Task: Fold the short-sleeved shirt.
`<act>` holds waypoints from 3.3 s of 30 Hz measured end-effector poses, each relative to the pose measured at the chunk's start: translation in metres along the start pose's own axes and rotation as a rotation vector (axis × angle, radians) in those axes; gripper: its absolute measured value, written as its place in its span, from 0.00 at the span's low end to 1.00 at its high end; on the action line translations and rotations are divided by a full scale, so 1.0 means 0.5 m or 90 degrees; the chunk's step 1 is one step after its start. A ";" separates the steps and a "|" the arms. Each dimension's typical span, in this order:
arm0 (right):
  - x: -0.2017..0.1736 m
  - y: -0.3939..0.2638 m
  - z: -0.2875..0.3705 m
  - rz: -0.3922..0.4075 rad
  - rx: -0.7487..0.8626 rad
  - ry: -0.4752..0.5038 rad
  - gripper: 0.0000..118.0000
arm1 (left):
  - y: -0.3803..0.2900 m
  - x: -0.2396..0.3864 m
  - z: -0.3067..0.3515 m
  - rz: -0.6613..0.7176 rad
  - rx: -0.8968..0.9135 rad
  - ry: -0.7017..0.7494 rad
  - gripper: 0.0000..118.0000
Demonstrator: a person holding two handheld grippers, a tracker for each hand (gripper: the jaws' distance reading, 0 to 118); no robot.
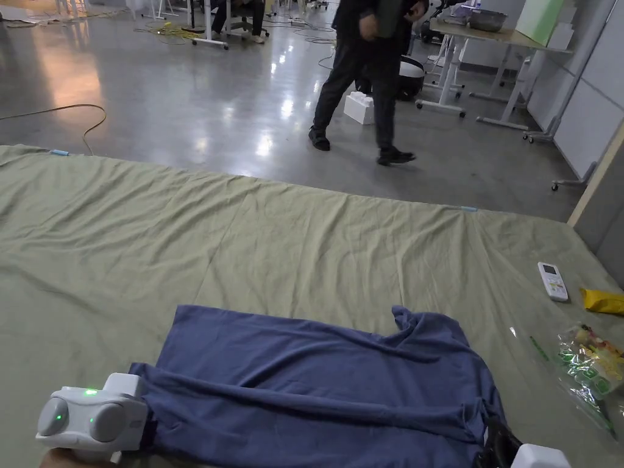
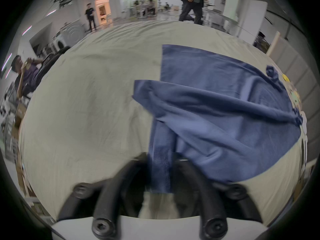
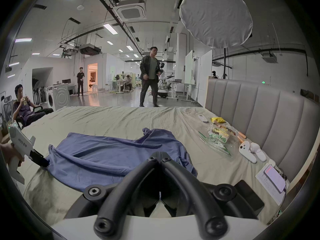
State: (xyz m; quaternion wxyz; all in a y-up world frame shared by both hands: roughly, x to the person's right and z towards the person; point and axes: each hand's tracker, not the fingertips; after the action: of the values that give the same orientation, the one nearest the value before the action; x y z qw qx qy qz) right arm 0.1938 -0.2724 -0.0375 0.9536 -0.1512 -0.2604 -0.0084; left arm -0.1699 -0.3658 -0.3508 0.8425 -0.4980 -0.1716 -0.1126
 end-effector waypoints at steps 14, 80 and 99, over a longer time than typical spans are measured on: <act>0.133 -0.047 -0.143 -0.025 -0.239 -0.040 0.42 | -0.055 -0.048 0.067 0.031 0.064 -0.038 0.06; 0.113 -0.201 0.043 0.086 -0.446 0.012 0.12 | -0.352 -0.087 0.174 0.017 0.066 -0.022 0.06; -0.029 0.029 0.071 0.073 -0.019 0.001 0.44 | -0.159 0.050 0.300 0.011 0.383 -0.031 0.53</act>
State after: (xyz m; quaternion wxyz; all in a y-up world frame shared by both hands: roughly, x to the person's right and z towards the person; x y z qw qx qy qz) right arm 0.1650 -0.2491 -0.0197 0.9504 -0.1798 -0.2503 0.0422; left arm -0.2024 -0.2726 -0.2102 0.9487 -0.2301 -0.2136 -0.0376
